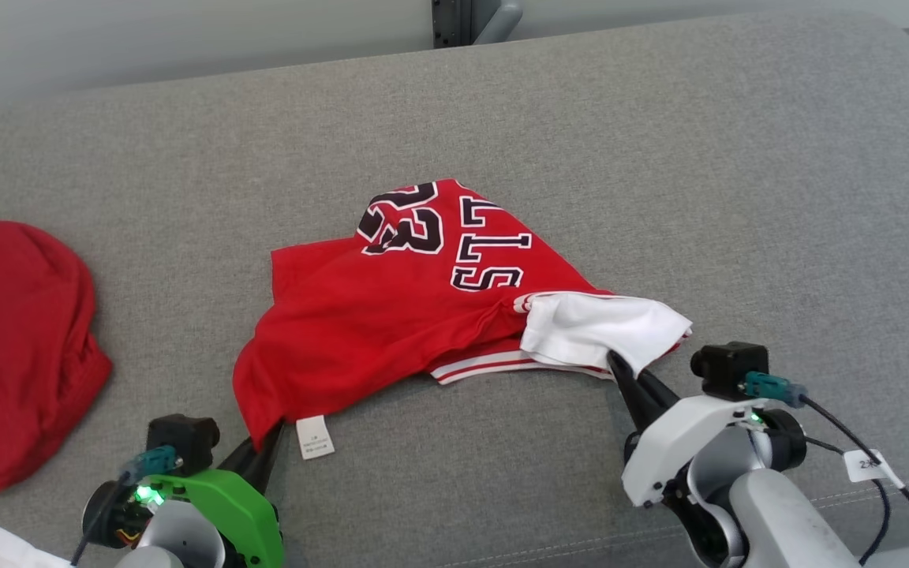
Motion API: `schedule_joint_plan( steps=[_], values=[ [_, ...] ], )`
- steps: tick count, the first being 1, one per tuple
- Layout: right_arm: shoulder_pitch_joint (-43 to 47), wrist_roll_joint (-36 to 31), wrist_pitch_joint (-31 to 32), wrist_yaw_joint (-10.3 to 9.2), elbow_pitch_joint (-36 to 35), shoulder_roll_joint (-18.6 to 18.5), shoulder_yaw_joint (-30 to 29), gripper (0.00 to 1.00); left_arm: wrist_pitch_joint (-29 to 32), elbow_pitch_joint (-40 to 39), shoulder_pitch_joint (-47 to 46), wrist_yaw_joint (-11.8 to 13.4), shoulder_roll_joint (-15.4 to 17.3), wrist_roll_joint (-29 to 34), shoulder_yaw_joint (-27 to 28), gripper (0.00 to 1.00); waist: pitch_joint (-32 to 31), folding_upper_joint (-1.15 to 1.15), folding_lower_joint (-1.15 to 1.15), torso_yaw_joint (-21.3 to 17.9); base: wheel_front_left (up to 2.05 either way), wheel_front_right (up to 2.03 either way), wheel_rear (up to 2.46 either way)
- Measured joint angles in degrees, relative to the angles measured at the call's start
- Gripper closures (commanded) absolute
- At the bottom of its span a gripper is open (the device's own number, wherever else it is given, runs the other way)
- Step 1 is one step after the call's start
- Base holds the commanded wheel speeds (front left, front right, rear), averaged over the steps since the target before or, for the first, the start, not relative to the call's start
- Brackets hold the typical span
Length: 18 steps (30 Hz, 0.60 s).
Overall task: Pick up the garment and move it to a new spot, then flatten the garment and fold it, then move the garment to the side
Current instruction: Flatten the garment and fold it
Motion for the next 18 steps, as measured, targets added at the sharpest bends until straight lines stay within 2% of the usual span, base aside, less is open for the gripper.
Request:
schedule_joint_plan(
  steps=[6,11,18],
  values=[
    [4.96,3.76,5.73,0.0,-17.51,-2.24,-6.08,1.0,3.49,-15.23,3.44,0.11,3.24,-6.72,3.91,1.0,-1.99,0.0,0.0,-0.82,0.0,0.0,0.0],
    [6.27,6.93,10.88,-0.01,-32.0,-2.61,-12.81,1.0,7.13,-30.0,5.03,2.04,5.14,-10.95,7.55,1.0,-3.5,0.0,0.0,-1.63,0.0,0.0,0.0],
    [1.83,10.15,17.59,-0.01,-45.32,-2.61,-19.41,1.0,12.65,-45.73,3.44,4.08,7.95,-15.6,11.85,1.0,-4.08,0.0,0.0,-3.08,0.0,0.0,0.0]
  ],
)
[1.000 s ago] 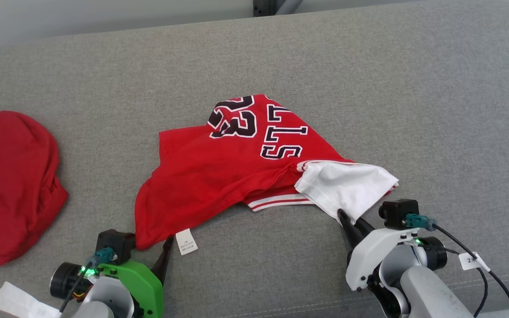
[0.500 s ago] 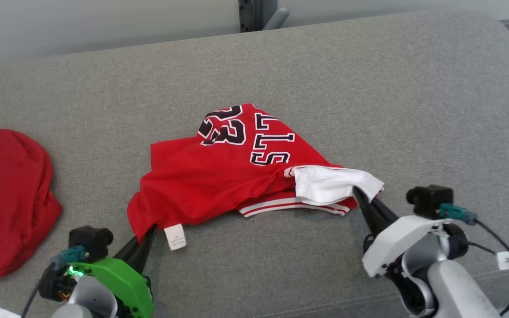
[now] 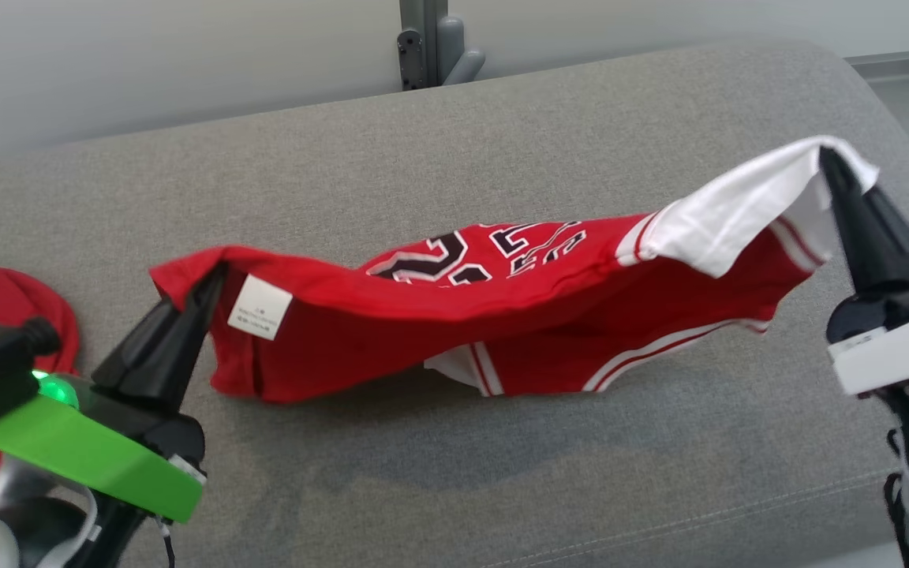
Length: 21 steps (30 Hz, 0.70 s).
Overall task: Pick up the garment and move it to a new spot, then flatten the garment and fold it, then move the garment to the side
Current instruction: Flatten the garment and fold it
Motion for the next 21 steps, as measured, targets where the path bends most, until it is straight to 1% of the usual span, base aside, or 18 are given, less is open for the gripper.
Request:
schedule_joint_plan(
  steps=[1,2,3,5,6,8,9,11,13,16,19,21],
  values=[
    [-1.43,0.42,0.79,0.0,-1.36,0.0,-0.89,1.0,1.0,-1.74,-0.95,0.47,0.23,-0.98,0.74,1.0,0.19,0.0,0.0,-0.13,0.0,0.0,0.0],
    [-1.43,0.42,0.79,0.0,-1.36,0.0,-0.89,1.0,1.0,-1.74,-0.95,0.47,0.23,-0.98,0.74,1.0,0.19,0.0,0.0,-0.13,0.0,0.0,0.0],
    [-4.89,0.82,2.56,-0.01,-3.44,-0.34,-2.27,1.0,3.15,-4.17,-3.05,1.66,1.19,-2.52,2.21,1.0,0.82,0.0,0.0,-0.33,0.0,0.0,0.0],
    [-8.99,0.88,4.33,-0.01,-5.0,-0.54,-3.23,1.0,5.25,-5.84,-5.97,2.34,2.26,-3.85,3.5,1.0,1.76,0.0,0.0,-0.51,0.0,0.0,0.0],
    [-11.22,0.78,5.34,-0.01,-5.25,-1.25,-3.38,1.0,6.36,-6.1,-7.74,2.43,2.79,-4.6,3.92,1.0,2.35,0.0,0.0,-0.58,0.0,0.0,0.0],
    [-16.31,0.93,7.02,-0.01,-4.97,-1.91,-3.79,1.0,8.64,-5.15,-12.28,2.48,4.71,-5.12,4.7,1.0,3.81,0.0,0.0,-0.67,0.0,0.0,0.0],
    [-16.31,0.93,7.02,-0.01,-4.97,-1.91,-3.79,1.0,8.64,-5.15,-12.28,2.48,4.71,-5.12,4.7,1.0,3.81,0.0,0.0,-0.67,0.0,0.0,0.0],
    [-21.85,0.52,8.39,-0.01,-2.94,-2.75,-3.8,1.0,10.03,-2.27,-18.35,2.34,5.92,-5.42,5.3,1.0,5.58,0.0,0.0,-0.68,0.0,0.0,0.0],
    [-28.3,0.23,9.07,-0.01,0.9,-2.82,-3.78,1.0,11.44,2.16,-25.31,1.74,6.89,-5.02,4.82,1.0,7.64,0.0,0.0,-0.62,0.0,0.0,0.0],
    [-38.69,-2.7,8.99,0.0,9.37,-2.29,-3.18,1.0,11.49,11.6,-37.22,1.81,6.73,-2.19,3.5,1.0,11.07,0.0,0.0,-0.45,0.0,0.0,0.0],
    [-50.13,-6.8,6.01,0.0,20.69,-0.31,-2.8,1.0,9.9,22.16,-49.09,1.88,5.56,1.79,1.55,1.0,14.69,0.0,0.01,-0.29,0.0,0.0,0.0],
    [-57.29,-10.23,2.75,0.02,28.04,0.69,-2.13,1.0,8.37,29.0,-56.87,1.52,4.8,4.82,-0.26,1.0,17.11,0.0,0.01,-0.23,0.0,0.0,0.0]
  ],
)
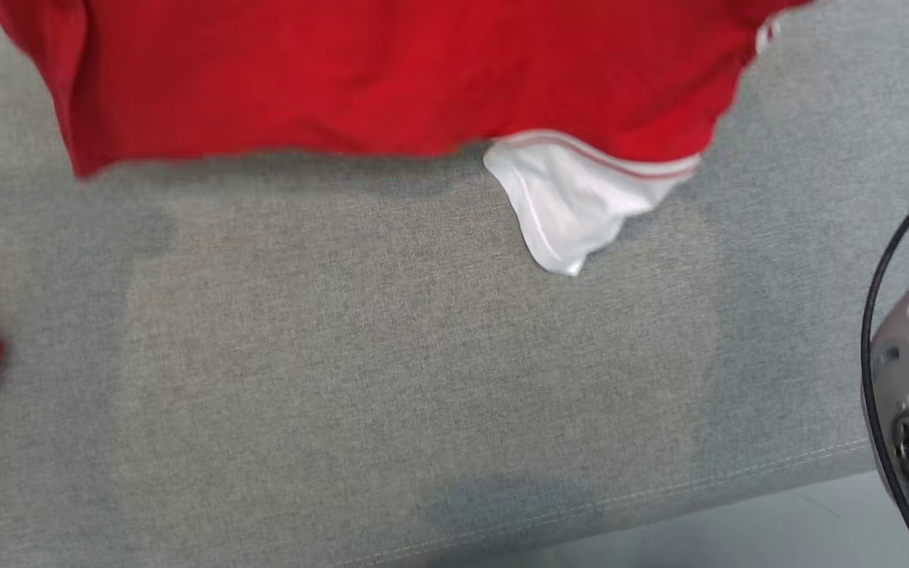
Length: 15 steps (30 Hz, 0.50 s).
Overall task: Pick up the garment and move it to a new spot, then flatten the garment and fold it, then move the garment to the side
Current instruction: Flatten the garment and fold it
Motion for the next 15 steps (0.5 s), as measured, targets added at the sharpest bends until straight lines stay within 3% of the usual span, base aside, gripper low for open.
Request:
schedule_joint_plan(
  steps=[5,10,15],
  values=[
    [-15.45,-7.68,-10.4,0.02,17.49,1.71,-1.24,1.0,-8.11,15.72,-16.4,-2.12,-2.18,9.65,-5.87,1.0,5.7,0.0,0.01,0.21,0.0,0.0,0.0],
    [-27.78,-14.26,-22.56,0.03,28.97,1.93,-2.79,1.0,-20.97,28.33,-29.69,-3.19,-4.57,16.56,-9.15,1.0,10.98,0.0,0.01,0.47,0.0,0.0,0.0],
    [-32.98,-10.0,-32.27,0.02,38.15,1.83,0.8,1.0,-33.06,39.02,-35.2,-3.85,-6.0,18.09,-9.4,1.0,15.69,0.0,-0.01,0.33,0.0,0.0,0.0]
  ],
)
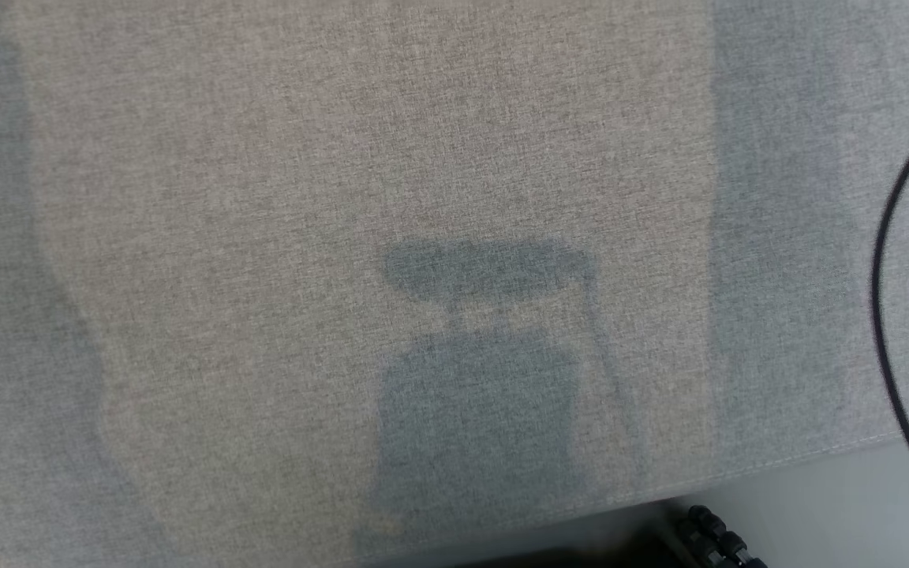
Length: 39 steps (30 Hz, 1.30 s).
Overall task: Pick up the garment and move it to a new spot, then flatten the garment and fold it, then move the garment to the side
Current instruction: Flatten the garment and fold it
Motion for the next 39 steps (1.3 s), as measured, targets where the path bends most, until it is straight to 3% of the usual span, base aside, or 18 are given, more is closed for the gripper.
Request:
schedule_joint_plan(
  steps=[6,9,13,19,22,29,35,39],
  values=[
    [14.06,9.37,-5.27,0.0,2.88,0.18,12.7,1.0,-7.02,8.87,11.15,-1.62,-0.56,-1.86,-2.75,1.0,2.65,0.0,0.01,-0.81,0.0,0.0,0.0],
    [24.52,13.73,-6.01,0.0,-1.0,-0.53,17.41,1.0,-7.61,8.11,19.34,-1.75,0.34,-4.42,-4.43,1.0,1.79,0.0,0.0,-1.05,0.0,0.0,0.0],
    [39.81,19.31,-6.24,0.01,-7.04,-5.08,20.52,1.0,-7.77,3.44,33.12,-1.86,2.46,-8.95,-6.01,1.0,-0.74,0.0,0.0,-1.37,0.0,0.0,0.0],
    [57.44,24.87,-5.06,0.03,-16.41,-10.13,19.6,1.0,-7.83,-4.67,50.05,-1.91,2.96,-12.24,-4.34,1.0,-7.15,0.0,-0.01,-1.47,0.0,0.0,0.0],
    [66.3,25.61,-3.89,0.04,-20.11,-11.2,18.31,1.0,-7.86,-8.86,58.98,-0.7,2.08,-11.9,-3.3,1.0,-11.14,0.0,-0.01,-1.04,0.0,0.0,0.0],
    [89.01,26.35,0.29,0.02,-30.78,-9.28,13.18,1.0,-6.72,-21.14,85.62,3.18,0.52,-15.69,-3.79,1.0,-22.3,0.0,-0.01,-0.33,0.0,0.0,0.0],
    [107.23,26.28,4.97,0.01,-40.77,-7.76,8.56,1.0,-2.85,-33.89,102.37,8.32,-0.49,-19.63,-4.87,1.0,-29.32,0.0,-0.01,-0.09,0.0,0.0,0.0],
    [116.34,26.7,6.99,0.01,-46.26,-6.05,5.02,1.0,0.71,-41.65,110.13,9.88,-1.43,-23.36,-5.83,1.0,-32.69,0.0,-0.01,0.19,0.0,0.0,0.0]
  ],
)
